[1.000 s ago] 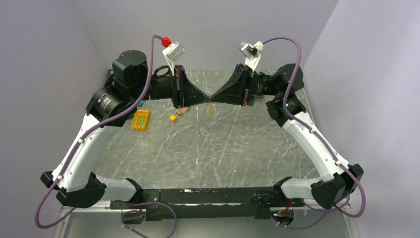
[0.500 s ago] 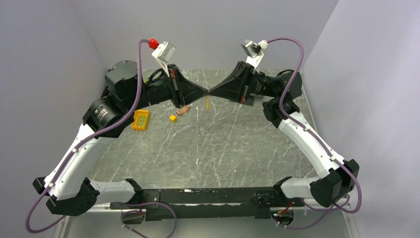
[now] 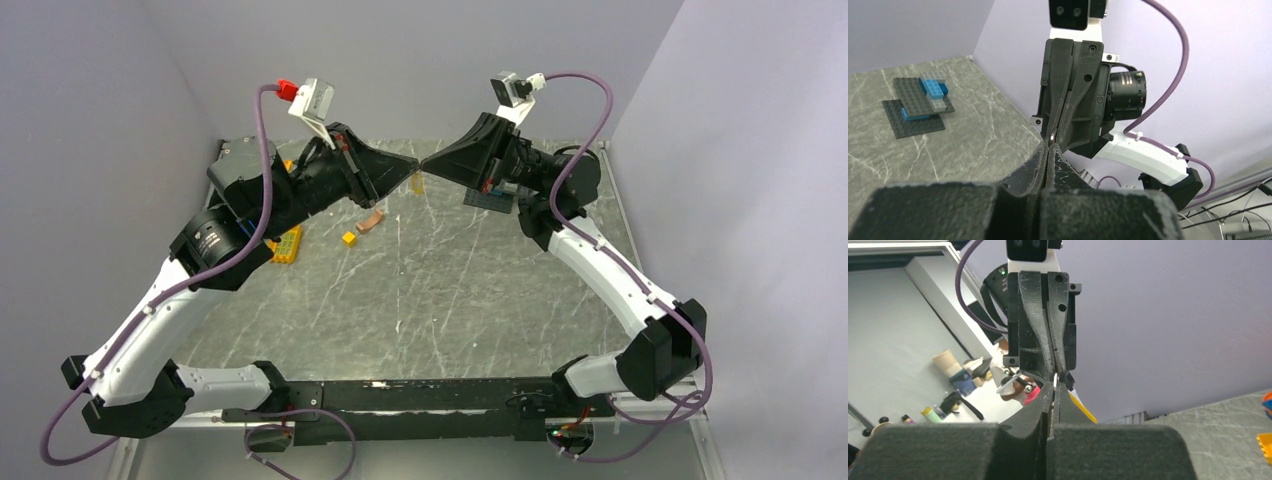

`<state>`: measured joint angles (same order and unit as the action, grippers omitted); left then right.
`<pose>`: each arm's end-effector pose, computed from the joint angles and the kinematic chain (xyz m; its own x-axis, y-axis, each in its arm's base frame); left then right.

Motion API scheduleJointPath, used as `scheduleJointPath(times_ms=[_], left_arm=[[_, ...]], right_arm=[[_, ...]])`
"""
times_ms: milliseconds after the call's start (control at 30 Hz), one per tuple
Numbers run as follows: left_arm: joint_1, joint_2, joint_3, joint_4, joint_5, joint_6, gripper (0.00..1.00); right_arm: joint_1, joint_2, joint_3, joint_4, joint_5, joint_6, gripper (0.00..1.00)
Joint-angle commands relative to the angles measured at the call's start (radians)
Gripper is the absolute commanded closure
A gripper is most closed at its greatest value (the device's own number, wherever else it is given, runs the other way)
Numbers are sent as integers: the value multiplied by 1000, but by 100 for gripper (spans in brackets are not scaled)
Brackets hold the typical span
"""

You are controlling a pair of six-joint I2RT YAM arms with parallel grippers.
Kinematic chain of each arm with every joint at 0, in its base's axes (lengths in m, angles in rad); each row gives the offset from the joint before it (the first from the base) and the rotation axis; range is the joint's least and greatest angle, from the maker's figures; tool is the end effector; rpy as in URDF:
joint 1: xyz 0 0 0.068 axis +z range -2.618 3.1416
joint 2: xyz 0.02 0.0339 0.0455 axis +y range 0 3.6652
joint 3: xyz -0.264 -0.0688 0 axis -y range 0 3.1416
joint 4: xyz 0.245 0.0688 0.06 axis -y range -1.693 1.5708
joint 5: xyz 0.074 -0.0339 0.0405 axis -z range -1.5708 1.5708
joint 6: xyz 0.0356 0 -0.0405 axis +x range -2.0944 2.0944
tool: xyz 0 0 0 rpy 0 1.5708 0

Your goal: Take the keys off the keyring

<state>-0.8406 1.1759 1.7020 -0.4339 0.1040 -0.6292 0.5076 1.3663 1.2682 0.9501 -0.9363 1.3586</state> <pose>0.1367 -0.1583 0.5422 -0.4270 -0.4005 -0.8107 0.6910 0.4337 -0.5783 0.2296 0.1605 0.4793 -0.5962 0.3315 -0.7312 -0.8012 -0.3028 0.5161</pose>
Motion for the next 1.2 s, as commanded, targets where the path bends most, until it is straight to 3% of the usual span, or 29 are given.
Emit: scheduleJointPath(times_ms=[0, 200, 500, 567, 767, 867, 967, 1100, 1167], left_arm=[[-34, 40, 19, 35, -101, 18, 100], [-62, 41, 21, 57, -192, 34, 100], [-99, 59, 39, 67, -260, 53, 100], [-104, 67, 56, 60, -258, 66, 89], [-107, 66, 101, 5, -256, 117, 33], [-107, 54, 115, -34, -248, 144, 15], [-108, 29, 124, -67, -235, 175, 5], [-107, -10, 134, -129, -213, 216, 4], [-106, -23, 157, -175, -197, 244, 3]], right_arm=[[23, 21, 11, 261, 63, 153, 100], [22, 59, 12, 387, 120, 256, 100], [22, 77, 11, 445, 150, 304, 100], [23, 76, 4, 451, 147, 310, 100], [21, 39, -31, 393, 118, 259, 100], [18, 10, -52, 338, 94, 215, 100], [12, -25, -78, 269, 77, 164, 100], [9, -55, -80, 167, 33, 86, 100], [9, -84, -68, 36, 2, -10, 100]])
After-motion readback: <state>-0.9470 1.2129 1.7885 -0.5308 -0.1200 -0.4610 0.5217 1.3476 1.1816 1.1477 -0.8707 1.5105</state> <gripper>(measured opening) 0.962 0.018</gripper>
